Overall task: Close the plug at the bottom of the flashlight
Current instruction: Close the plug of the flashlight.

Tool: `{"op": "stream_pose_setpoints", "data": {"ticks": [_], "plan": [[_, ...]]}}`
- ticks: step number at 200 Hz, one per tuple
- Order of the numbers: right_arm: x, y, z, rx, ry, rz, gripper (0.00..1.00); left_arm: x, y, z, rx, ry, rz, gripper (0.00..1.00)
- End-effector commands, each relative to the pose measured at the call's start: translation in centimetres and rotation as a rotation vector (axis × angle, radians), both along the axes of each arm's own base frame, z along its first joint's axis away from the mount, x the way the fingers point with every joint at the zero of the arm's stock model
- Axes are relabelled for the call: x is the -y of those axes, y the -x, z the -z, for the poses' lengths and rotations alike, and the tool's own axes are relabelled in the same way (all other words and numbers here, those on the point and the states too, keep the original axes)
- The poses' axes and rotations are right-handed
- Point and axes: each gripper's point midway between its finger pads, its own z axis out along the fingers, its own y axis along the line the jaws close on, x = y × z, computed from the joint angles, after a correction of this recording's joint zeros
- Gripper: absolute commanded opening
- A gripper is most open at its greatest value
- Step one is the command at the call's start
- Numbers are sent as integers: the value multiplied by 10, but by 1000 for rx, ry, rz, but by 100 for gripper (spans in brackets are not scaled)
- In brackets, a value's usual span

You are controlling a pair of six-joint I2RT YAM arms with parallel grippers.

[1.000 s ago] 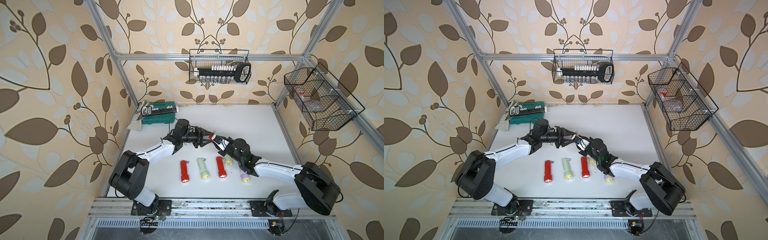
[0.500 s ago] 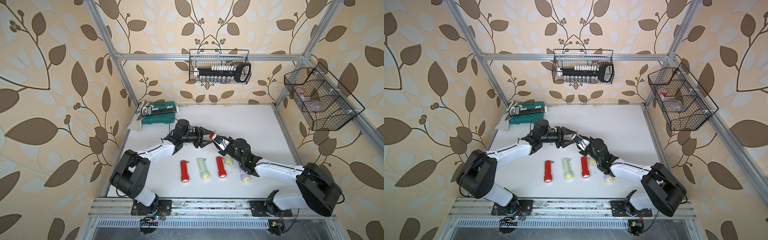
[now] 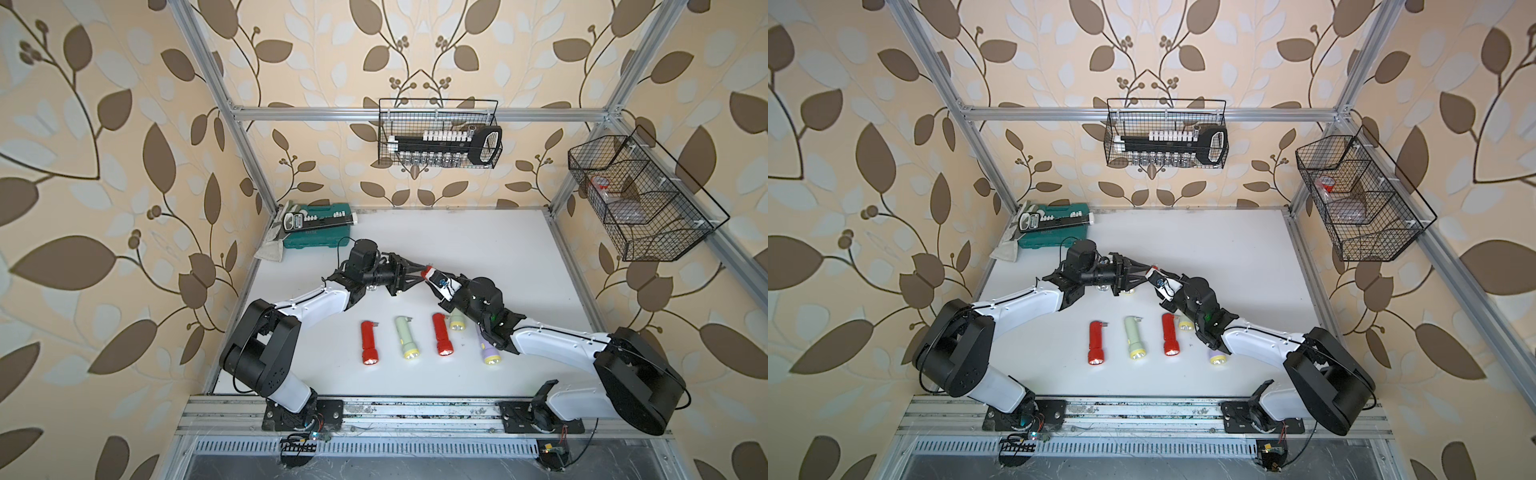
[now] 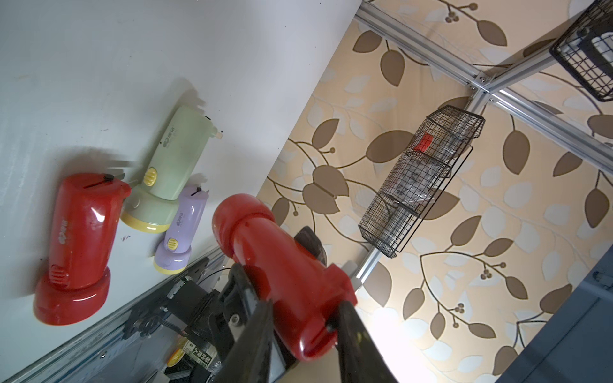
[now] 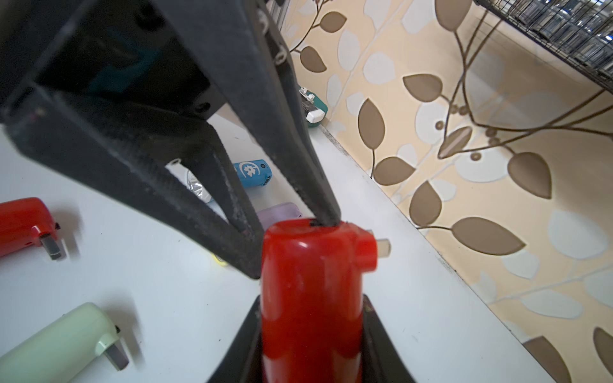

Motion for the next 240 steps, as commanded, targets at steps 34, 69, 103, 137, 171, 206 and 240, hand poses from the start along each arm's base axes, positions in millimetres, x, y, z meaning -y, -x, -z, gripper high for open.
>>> {"op": "stream_pose_setpoints", "data": {"ticks": [34, 69, 103, 137, 171, 206, 240], "plan": [[-12, 7, -25, 57, -70, -57, 0, 6, -1, -11, 50, 27, 14, 20], [-11, 7, -24, 50, -71, -50, 0, 6, -2, -14, 58, 34, 14, 10], [-5, -2, -19, 8, -86, 17, 0, -7, -9, -15, 113, -9, -2, 17], [-5, -12, -11, -105, -137, 90, 0, -54, -19, -4, 243, -317, -3, 34], [-3, -22, -3, -255, -114, 188, 0, -105, -25, -4, 376, -587, -19, 46], [2, -35, 6, -463, -145, 358, 0, -143, -30, -7, 514, -869, -20, 65], [5, -44, 17, -729, -231, 537, 0, -170, -33, -5, 623, -1051, -45, 85]]}}
